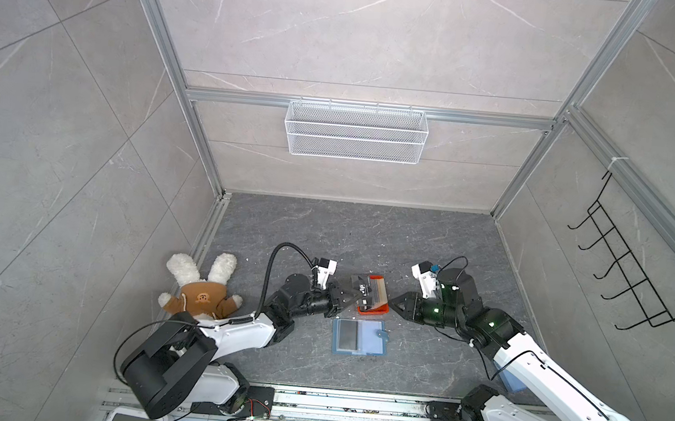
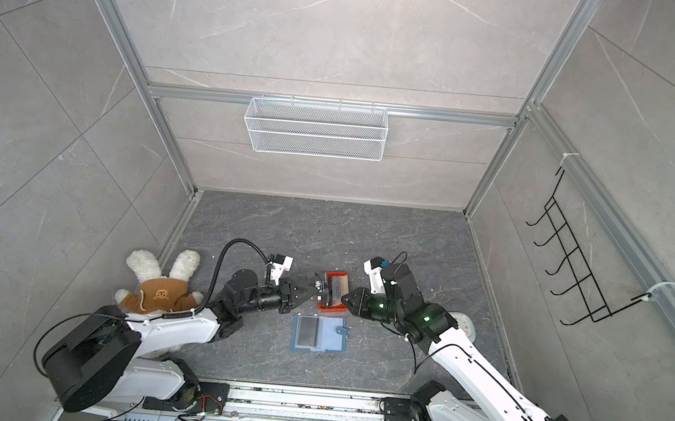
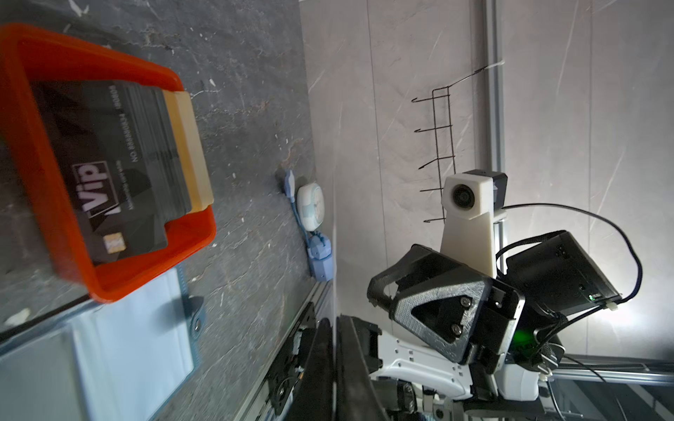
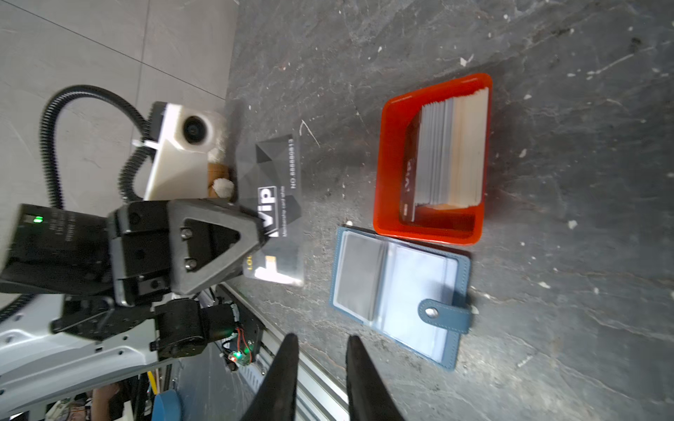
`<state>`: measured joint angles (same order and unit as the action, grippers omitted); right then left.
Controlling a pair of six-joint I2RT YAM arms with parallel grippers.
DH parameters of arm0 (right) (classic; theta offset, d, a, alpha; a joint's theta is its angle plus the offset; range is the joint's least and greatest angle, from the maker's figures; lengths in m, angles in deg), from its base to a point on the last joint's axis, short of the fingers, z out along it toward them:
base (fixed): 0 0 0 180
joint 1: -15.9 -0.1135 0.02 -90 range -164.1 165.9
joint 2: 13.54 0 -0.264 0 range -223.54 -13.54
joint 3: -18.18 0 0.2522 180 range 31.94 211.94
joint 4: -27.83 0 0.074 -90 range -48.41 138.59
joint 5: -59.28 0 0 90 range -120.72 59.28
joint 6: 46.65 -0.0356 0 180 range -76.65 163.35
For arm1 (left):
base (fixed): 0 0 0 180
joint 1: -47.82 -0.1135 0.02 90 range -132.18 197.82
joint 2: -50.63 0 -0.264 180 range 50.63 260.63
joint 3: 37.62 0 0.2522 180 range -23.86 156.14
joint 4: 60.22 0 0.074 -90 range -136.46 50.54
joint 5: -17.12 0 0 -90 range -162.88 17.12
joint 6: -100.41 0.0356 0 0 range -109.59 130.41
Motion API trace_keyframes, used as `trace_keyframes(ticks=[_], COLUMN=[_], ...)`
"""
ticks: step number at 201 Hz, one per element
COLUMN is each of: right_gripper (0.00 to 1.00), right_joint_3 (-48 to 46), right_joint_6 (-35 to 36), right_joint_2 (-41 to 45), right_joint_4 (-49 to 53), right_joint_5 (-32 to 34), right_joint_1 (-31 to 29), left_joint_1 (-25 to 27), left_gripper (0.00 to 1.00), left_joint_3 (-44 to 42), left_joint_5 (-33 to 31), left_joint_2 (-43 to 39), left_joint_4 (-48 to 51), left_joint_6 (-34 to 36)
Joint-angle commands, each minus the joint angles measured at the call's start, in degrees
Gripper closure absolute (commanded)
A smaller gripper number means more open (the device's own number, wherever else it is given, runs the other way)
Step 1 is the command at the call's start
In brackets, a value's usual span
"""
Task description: Put the credit cards into the card holder
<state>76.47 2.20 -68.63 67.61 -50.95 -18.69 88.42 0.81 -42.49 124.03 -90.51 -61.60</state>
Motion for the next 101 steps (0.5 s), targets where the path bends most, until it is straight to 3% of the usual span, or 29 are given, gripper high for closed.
trace_keyframes(ticks=[1, 45, 101], right_gripper=[0.73, 0.73, 0.78], right_joint_3=[-2.76, -8.04, -14.12], right_joint_6=[1.42, -0.45, -5.5], right_joint_2=[1.86, 2.19, -1.58], right_joint_4=[1.97, 0.32, -5.86], right_joint_5=[4.34, 8.13, 9.31], right_joint_1=[-1.74, -5.7, -7.35], left_joint_1=[0.01, 2.31, 8.69], left_gripper=[1.0, 1.0, 1.0], left_joint_3=[-0.94, -4.11, -7.09], left_joint_5=[0.08, -4.33, -14.32], left_joint_2=[-6.72, -14.95, -15.34], left_joint_4=[10.14, 20.05, 21.03], left_joint_6=[5.65, 7.82, 8.0])
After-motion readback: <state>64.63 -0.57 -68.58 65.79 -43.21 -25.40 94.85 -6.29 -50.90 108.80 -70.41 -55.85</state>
